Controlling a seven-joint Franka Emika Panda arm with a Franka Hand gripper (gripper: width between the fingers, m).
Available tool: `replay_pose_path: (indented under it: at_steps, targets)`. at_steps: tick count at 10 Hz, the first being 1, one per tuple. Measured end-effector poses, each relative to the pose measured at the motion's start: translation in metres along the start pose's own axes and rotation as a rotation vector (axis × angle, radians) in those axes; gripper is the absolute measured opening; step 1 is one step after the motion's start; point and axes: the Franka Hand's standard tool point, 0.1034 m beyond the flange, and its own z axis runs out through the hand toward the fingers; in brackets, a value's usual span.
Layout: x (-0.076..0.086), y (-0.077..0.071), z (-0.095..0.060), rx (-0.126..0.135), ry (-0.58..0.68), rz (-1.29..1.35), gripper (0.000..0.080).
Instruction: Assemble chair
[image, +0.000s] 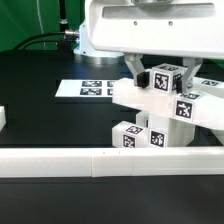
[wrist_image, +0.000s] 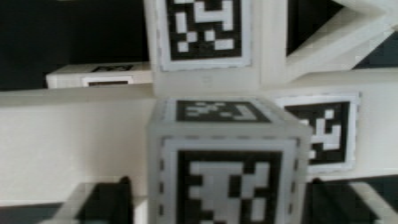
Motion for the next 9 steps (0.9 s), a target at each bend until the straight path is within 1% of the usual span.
replay_pose_path:
  at_steps: [1, 2, 3, 4, 5, 7, 8, 9]
  targets:
    - [-0.002, -0.005, -0.007, 0.007, 0.007, -0.095, 0.0609]
    - [-0.003, -0.007, -0.016, 0.017, 0.014, -0.228, 0.0637]
    - [-0.003, -0.006, -0.026, 0.025, 0.016, -0.325, 0.0637]
    - [-0.003, -0.005, -0.033, 0.026, 0.02, -0.405, 0.0647]
    - [-0.003, -0.004, -0.029, 0.022, 0.017, -0.459, 0.0647]
    - [-0.003, -0.003, -0.028, 0.019, 0.018, -0.58, 0.0648]
    - [-0.005, -0.003, -0.029, 0.021, 0.016, -0.577, 0.0648]
    - [-0.012, -0.001, -0.033, 0.022, 0.013, -0.568, 0.0648]
